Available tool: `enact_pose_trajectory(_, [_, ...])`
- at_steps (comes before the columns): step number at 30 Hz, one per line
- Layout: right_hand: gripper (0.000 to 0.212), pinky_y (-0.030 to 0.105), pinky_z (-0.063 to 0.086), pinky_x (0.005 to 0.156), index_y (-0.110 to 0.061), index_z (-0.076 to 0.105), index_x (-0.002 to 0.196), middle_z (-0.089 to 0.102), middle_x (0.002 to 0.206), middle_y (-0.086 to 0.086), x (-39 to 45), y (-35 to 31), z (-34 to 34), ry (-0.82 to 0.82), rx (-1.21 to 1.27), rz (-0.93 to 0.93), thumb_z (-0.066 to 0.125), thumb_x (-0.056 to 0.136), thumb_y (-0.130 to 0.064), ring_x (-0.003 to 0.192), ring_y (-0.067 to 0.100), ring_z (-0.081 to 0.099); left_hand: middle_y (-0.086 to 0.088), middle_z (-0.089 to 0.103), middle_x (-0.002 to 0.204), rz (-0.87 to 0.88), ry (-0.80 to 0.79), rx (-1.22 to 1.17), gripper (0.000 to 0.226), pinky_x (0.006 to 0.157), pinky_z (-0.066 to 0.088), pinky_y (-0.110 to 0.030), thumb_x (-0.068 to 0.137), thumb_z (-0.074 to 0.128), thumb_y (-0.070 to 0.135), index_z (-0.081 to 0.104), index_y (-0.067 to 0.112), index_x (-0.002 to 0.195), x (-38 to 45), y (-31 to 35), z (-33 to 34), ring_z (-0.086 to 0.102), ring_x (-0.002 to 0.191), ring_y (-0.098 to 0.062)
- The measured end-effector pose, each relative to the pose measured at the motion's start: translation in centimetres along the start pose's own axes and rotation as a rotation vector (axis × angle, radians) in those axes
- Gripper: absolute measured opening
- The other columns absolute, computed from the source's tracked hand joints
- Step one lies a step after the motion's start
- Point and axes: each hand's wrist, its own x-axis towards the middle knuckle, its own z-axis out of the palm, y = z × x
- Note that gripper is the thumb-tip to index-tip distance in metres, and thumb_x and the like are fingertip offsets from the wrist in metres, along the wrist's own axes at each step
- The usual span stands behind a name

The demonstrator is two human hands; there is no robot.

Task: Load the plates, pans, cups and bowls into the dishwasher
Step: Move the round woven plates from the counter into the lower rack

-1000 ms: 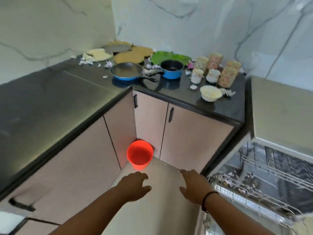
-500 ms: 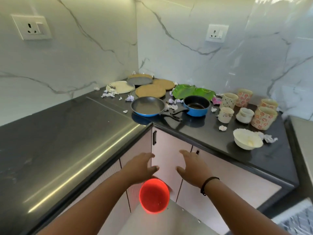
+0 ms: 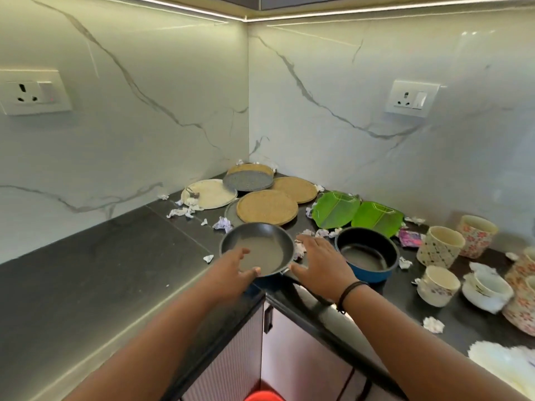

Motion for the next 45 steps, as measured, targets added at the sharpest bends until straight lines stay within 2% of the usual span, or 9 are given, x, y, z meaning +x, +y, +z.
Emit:
enact_pose_trajectory(5, [0.071,0.039,0.031,0.111,-0.022,0.031,0.145,0.04,0.146,0.004,7.0,0.7,0.0,-0.016,0.016,0.047,0.058,0.085,-0.047,0.136,0.023,0.032,-0.004,0.05,0.139,0.029,0.042,-0.106,0.059,0.1,0.038,-0.03,0.088,0.063,0.045,0.043,0.022,0.138,7.9,-1.1,-3.0,0.048,0.127,-0.018])
enact_pose_trajectory(16, [0.066,0.038,0.039,0.105,-0.02,0.035,0.142,0.047,0.14,0.008,19.3,1.6,2.5,-0.063,-0.088,0.187,0.059,0.085,-0.042,0.129,0.026,0.041,-0.01,0.052,0.137,0.021,0.01,-0.047,0.056,0.088,0.035,-0.025,0.088,0.063,0.042,0.047,0.013,0.134,22.8,-4.8,-7.4,0.051,0.122,-0.023])
enact_pose_trajectory(26, [0.064,0.042,0.037,0.105,-0.016,0.034,0.142,0.045,0.14,0.013,31.0,1.6,7.4,-0.144,-0.128,0.219,0.056,0.088,-0.044,0.129,0.032,0.039,-0.012,0.056,0.13,-0.18,0.027,-0.19,0.05,0.085,0.043,-0.031,0.091,0.061,0.039,0.05,0.01,0.13,32.2,-9.9,-7.7,0.055,0.105,-0.023])
enact_pose_trajectory(30, [0.06,0.043,0.039,0.102,-0.017,0.038,0.139,0.045,0.136,0.014,35.2,2.7,9.2,-0.127,-0.031,0.287,0.055,0.088,-0.045,0.126,0.034,0.04,-0.014,0.061,0.105,-0.275,0.076,-0.414,0.026,0.089,0.05,-0.044,0.092,0.061,0.03,0.061,0.008,0.105,36.2,-11.2,-7.4,0.057,0.093,-0.027])
enact_pose_trajectory(32, [0.059,0.044,0.04,0.1,-0.017,0.039,0.137,0.047,0.135,0.014,37.2,3.2,9.8,-0.124,0.005,0.325,0.054,0.088,-0.046,0.124,0.035,0.041,-0.011,0.056,0.089,-0.31,0.083,-0.514,0.017,0.083,0.051,-0.041,0.092,0.061,0.028,0.058,0.013,0.085,37.9,-11.5,-7.2,0.054,0.088,-0.026])
enact_pose_trajectory(34, [0.058,0.044,0.042,0.099,-0.017,0.041,0.136,0.048,0.133,0.013,39.4,3.6,10.2,-0.12,0.058,0.367,0.053,0.088,-0.046,0.123,0.035,0.042,-0.008,0.052,0.085,-0.35,0.084,-0.551,0.02,0.081,0.05,-0.039,0.093,0.061,0.028,0.054,0.015,0.08,39.7,-11.8,-6.8,0.053,0.088,-0.026])
enact_pose_trajectory(38, [0.05,0.044,0.047,0.093,-0.015,0.045,0.131,0.056,0.124,0.01,43.6,3.9,11.1,-0.08,0.164,0.415,0.052,0.088,-0.041,0.113,0.032,0.05,-0.006,0.051,0.087,-0.442,0.085,-0.642,0.017,0.085,0.05,-0.039,0.092,0.062,0.026,0.054,0.011,0.09,42.9,-12.9,-5.9,0.053,0.089,-0.026])
enact_pose_trajectory(42, [0.054,0.045,0.048,0.091,-0.014,0.04,0.134,0.056,0.122,0.01,46.9,4.4,11.9,-0.099,0.225,0.467,0.051,0.088,-0.039,0.11,0.032,0.053,-0.009,0.052,0.085,-0.485,0.102,-0.736,0.015,0.069,0.05,-0.029,0.092,0.062,0.02,0.051,0.013,0.083,45.6,-13.6,-5.6,0.054,0.075,-0.02])
enact_pose_trajectory(45, [0.046,0.044,0.048,0.086,-0.014,0.04,0.126,0.057,0.105,0.01,48.6,4.9,12.5,-0.12,0.241,0.504,0.052,0.087,-0.035,0.096,0.03,0.057,-0.015,0.058,0.105,-0.516,0.159,-0.808,0.013,0.07,0.056,-0.03,0.091,0.064,0.014,0.054,0.008,0.095,47.4,-14.4,-5.2,0.062,0.096,-0.026])
